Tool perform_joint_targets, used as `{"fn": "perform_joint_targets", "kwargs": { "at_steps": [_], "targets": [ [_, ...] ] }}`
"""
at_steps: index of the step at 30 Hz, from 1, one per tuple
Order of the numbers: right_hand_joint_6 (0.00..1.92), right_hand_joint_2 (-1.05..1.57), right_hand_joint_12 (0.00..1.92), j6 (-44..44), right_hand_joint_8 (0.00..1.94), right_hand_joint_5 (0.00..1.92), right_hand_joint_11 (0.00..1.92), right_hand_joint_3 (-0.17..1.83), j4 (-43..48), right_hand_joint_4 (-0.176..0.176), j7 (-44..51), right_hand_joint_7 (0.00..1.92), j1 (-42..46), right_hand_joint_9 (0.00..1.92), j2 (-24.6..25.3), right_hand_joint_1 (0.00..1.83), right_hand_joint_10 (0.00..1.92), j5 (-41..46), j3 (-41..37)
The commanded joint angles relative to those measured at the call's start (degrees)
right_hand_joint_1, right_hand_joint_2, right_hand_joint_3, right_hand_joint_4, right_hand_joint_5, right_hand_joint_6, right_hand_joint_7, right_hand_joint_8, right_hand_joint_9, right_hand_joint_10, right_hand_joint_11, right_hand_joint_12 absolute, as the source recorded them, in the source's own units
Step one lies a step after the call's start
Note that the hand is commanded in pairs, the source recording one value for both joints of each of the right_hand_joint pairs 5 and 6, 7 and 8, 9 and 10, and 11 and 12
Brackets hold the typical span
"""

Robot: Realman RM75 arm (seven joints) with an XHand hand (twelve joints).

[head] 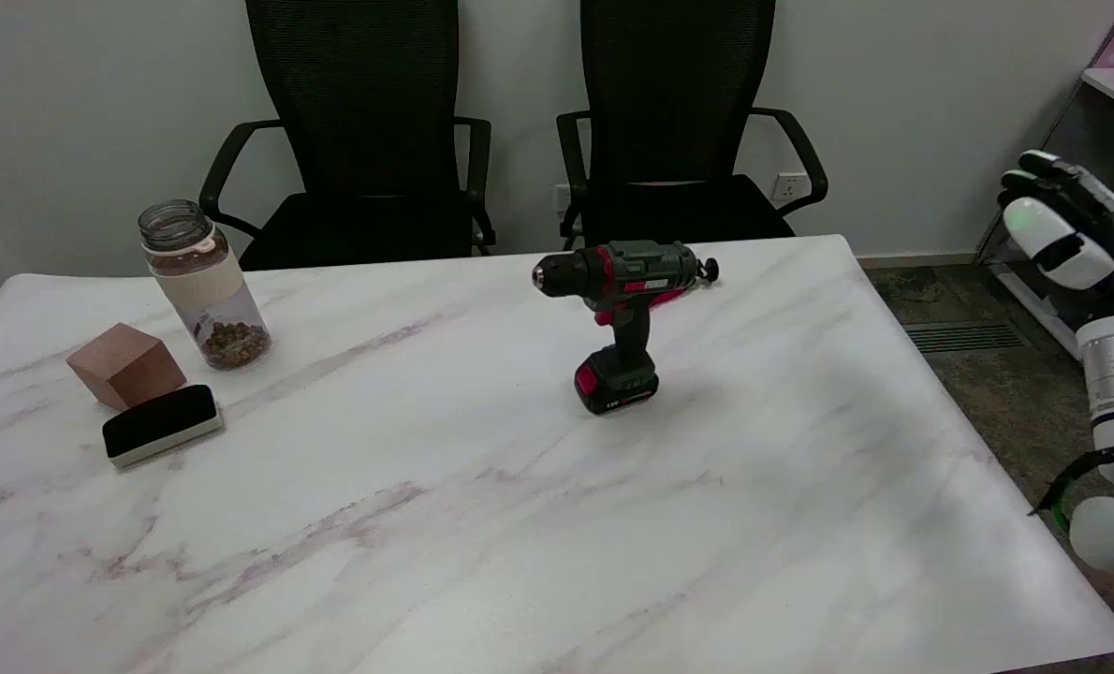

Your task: Pick up the power screwdriver.

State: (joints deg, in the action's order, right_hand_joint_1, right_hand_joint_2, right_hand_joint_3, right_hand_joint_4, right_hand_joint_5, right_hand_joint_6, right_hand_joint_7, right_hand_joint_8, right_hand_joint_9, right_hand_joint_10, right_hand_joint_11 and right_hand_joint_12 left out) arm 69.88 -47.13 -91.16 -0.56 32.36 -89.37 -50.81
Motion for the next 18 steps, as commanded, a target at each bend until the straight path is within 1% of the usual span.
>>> {"fn": "perform_joint_targets", "kwargs": {
  "at_steps": [1, 4, 5, 13, 18],
  "targets": [
    [0.52, -0.09, 0.33, -6.17, 0.52, 0.52, 0.33, 1.02, 9.24, 0.11, -14.82, 0.52, -0.38, 0.34, -0.02, 1.03, 0.34, -16.12, 5.45],
    [0.43, -0.28, 0.26, -8.34, 0.43, 0.43, 0.26, 1.05, 9.68, 0.165, -16.35, 0.43, -1.15, 0.29, -0.11, 1.03, 0.29, -19.06, 5.53],
    [0.41, -0.34, 0.25, -9.16, 0.41, 0.41, 0.25, 1.05, 9.69, 0.174, -17.47, 0.41, -1.83, 0.28, -0.11, 1.02, 0.28, -20.62, 5.7],
    [0.34, -0.45, 0.22, -12.1, 0.34, 0.34, 0.22, 1.03, 9.37, 0.176, -18.85, 0.34, -6.32, 0.26, 0.92, 1.0, 0.26, -30.57, 6.07],
    [0.32, -0.48, 0.2, -12.66, 0.32, 0.32, 0.2, 1.03, 9.08, 0.176, -21.45, 0.32, -9.74, 0.25, 3.87, 0.99, 0.25, -34.73, 7.17]
  ]
}}
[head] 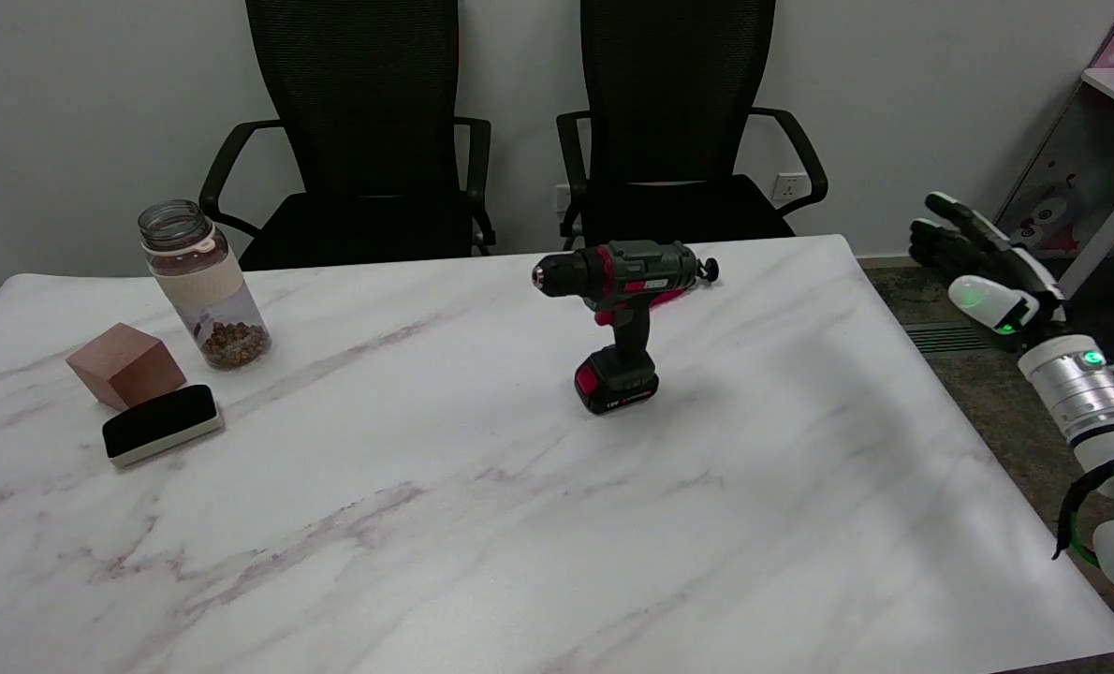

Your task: Pick up the power screwdriver.

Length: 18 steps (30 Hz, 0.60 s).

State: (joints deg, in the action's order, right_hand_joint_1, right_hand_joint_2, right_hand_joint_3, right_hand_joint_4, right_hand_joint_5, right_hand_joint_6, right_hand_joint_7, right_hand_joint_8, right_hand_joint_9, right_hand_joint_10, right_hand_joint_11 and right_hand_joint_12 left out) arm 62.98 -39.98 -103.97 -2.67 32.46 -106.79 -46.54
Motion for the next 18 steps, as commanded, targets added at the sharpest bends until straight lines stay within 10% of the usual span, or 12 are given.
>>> {"fn": "perform_joint_targets", "kwargs": {
  "at_steps": [1, 18],
  "targets": [
    [0.32, -0.48, 0.21, -5.76, 0.32, 0.32, 0.21, 1.03, 1.92, 0.176, -9.24, 0.32, -8.78, 0.25, 4.6, 0.99, 0.25, -18.18, 3.34],
    [0.29, -0.52, 0.36, -8.93, 0.29, 0.29, 0.36, 0.93, 0.58, 0.176, -9.4, 0.29, -23.02, 0.33, 12.33, 1.04, 0.33, -31.33, 10.25]
  ]
}}
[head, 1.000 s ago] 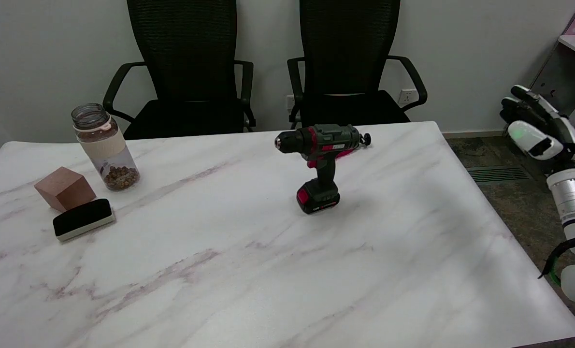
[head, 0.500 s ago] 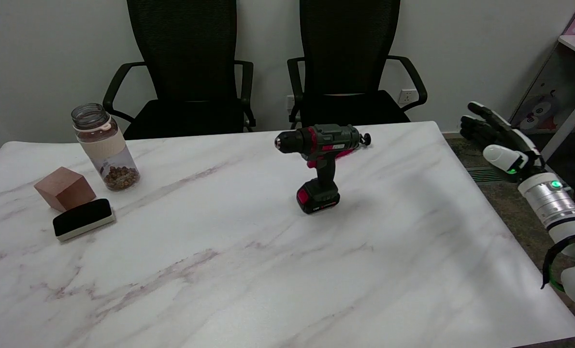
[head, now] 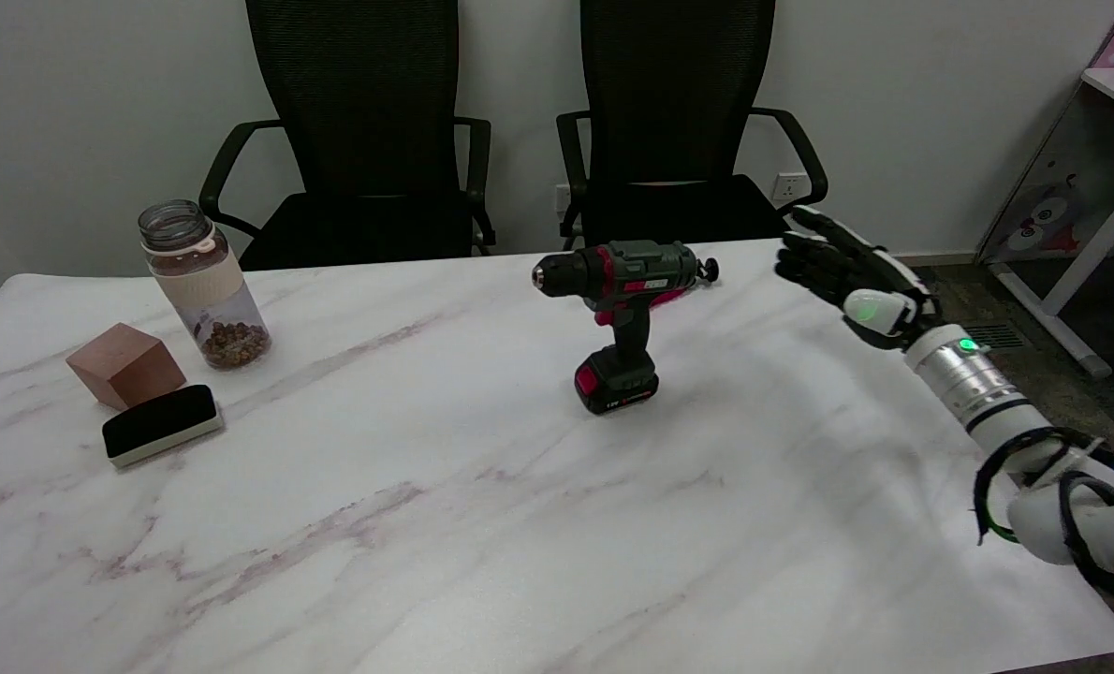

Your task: Pick up the power screwdriver.

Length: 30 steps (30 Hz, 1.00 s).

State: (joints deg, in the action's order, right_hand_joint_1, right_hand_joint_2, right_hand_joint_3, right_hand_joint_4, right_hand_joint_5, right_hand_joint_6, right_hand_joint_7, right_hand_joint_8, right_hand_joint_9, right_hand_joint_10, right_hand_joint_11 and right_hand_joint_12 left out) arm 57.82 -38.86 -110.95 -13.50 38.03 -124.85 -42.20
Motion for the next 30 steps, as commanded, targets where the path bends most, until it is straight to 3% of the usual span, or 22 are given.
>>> {"fn": "perform_joint_targets", "kwargs": {
  "at_steps": [1, 12, 30],
  "targets": [
    [0.29, -0.54, 0.37, -3.76, 0.29, 0.29, 0.37, 0.94, -0.21, 0.176, -2.67, 0.29, -12.79, 0.33, 7.03, 1.05, 0.33, -13.55, 6.53],
    [0.18, -0.76, 0.32, -5.35, 0.18, 0.18, 0.32, 1.0, 3.94, 0.176, -2.49, 0.18, -14.5, 0.28, 11.12, 1.04, 0.28, -13.58, 7.79],
    [0.09, -0.85, 0.24, -7.77, 0.09, 0.09, 0.24, 1.02, 10.72, 0.176, -2.34, 0.09, -19.36, 0.23, 16.27, 1.04, 0.23, -13.67, 11.24]
  ]
}}
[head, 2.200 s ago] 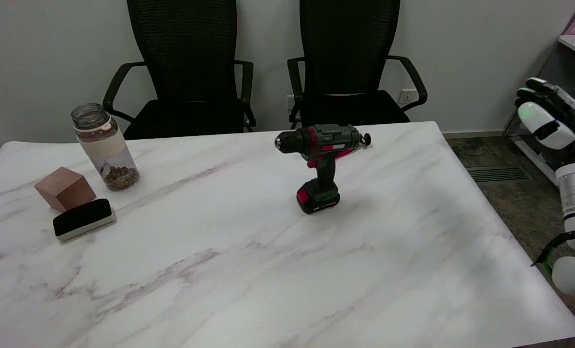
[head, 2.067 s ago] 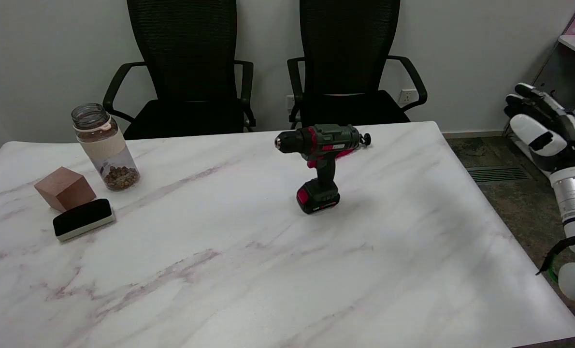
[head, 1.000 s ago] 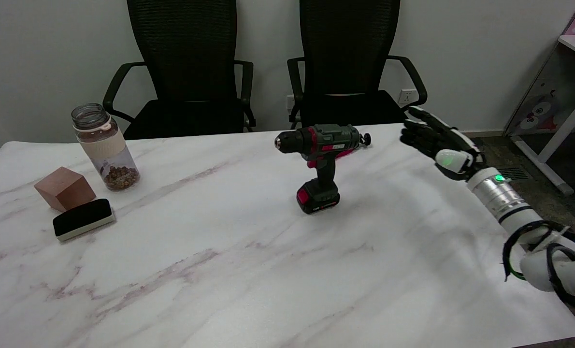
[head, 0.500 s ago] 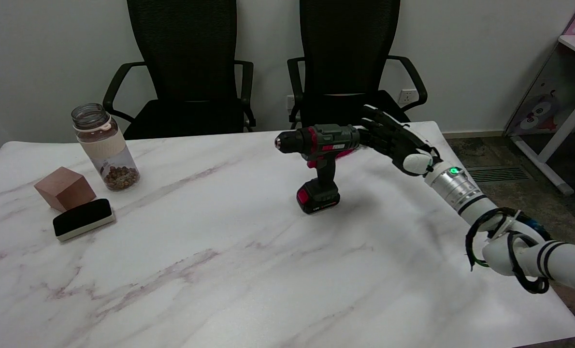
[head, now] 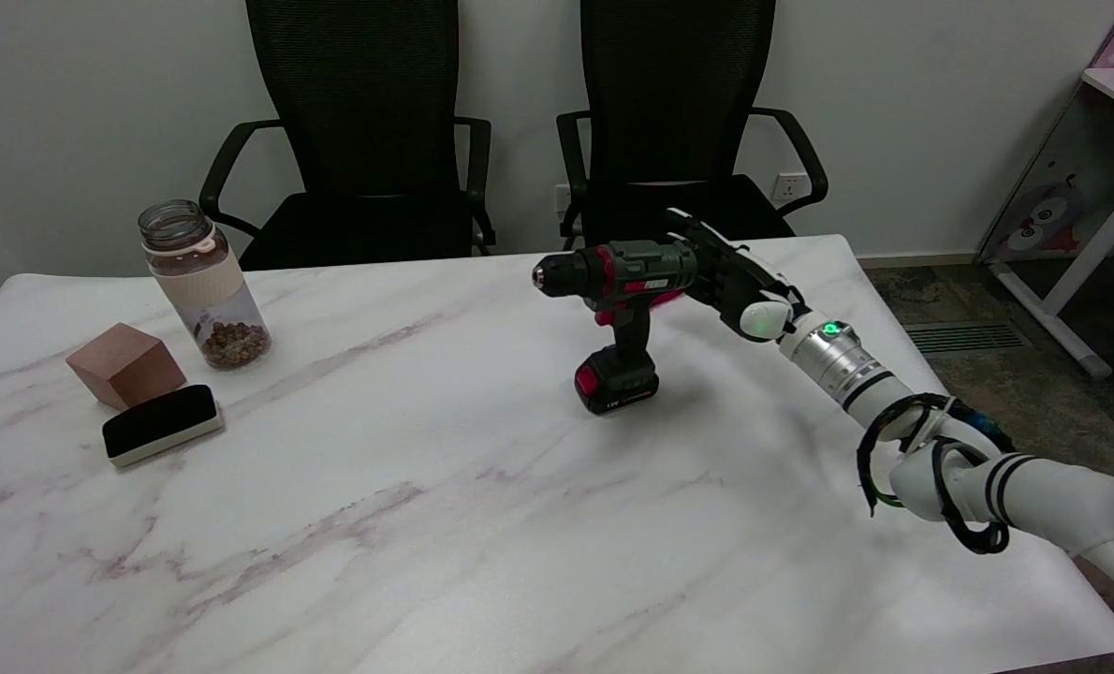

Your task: Pick up the power screwdriver.

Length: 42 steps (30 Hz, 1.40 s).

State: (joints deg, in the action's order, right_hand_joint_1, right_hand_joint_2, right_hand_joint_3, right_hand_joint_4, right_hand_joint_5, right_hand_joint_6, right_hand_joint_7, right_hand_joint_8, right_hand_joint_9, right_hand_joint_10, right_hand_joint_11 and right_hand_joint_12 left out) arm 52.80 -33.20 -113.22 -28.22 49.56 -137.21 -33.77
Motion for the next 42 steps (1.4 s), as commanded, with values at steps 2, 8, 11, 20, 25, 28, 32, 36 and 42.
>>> {"fn": "perform_joint_targets", "kwargs": {
  "at_steps": [2, 8, 11, 20, 25, 28, 32, 36, 42],
  "targets": [
    [0.09, -0.85, 0.24, -3.28, 0.09, 0.09, 0.24, 1.02, 5.15, 0.176, -0.07, 0.09, -4.81, 0.23, 5.01, 1.04, 0.23, -1.3, 3.32],
    [0.09, -0.85, 0.21, -3.84, 0.09, 0.09, 0.21, 1.02, 6.38, 0.176, 0.02, 0.09, -5.17, 0.22, 6.99, 1.04, 0.22, -1.48, 3.89],
    [0.09, -0.85, 0.21, -3.84, 0.09, 0.09, 0.21, 1.01, 6.57, 0.176, 0.02, 0.09, -5.17, 0.22, 7.71, 1.04, 0.22, -1.48, 3.97],
    [0.09, -0.85, 0.21, -3.84, 0.09, 0.09, 0.21, 1.01, 6.32, 0.176, 0.02, 0.09, -4.83, 0.22, 8.19, 1.04, 0.22, -1.48, 3.98],
    [0.09, -0.85, 0.21, -3.6, 0.09, 0.09, 0.21, 0.99, 5.78, 0.176, 0.02, 0.09, -4.56, 0.23, 8.52, 1.04, 0.23, -1.48, 3.98],
    [0.09, -0.85, 0.23, -3.32, 0.09, 0.09, 0.23, 0.99, 5.53, 0.176, 0.02, 0.09, -4.39, 0.23, 8.63, 1.04, 0.23, -1.48, 4.05],
    [0.09, -0.85, 0.24, -3.14, 0.09, 0.09, 0.24, 0.99, 4.39, 0.176, 0.02, 0.09, -3.78, 0.23, 8.63, 1.04, 0.23, -1.48, 4.06],
    [0.09, -0.84, 0.26, -3.05, 0.09, 0.09, 0.26, 0.96, 3.77, 0.176, 0.02, 0.09, -3.17, 0.24, 8.63, 1.04, 0.24, -1.48, 4.06],
    [0.09, -0.82, 0.27, -3.05, 0.09, 0.09, 0.27, 0.95, 2.88, 0.176, 0.02, 0.09, -2.55, 0.26, 8.54, 1.05, 0.26, -1.48, 3.89]
  ]
}}
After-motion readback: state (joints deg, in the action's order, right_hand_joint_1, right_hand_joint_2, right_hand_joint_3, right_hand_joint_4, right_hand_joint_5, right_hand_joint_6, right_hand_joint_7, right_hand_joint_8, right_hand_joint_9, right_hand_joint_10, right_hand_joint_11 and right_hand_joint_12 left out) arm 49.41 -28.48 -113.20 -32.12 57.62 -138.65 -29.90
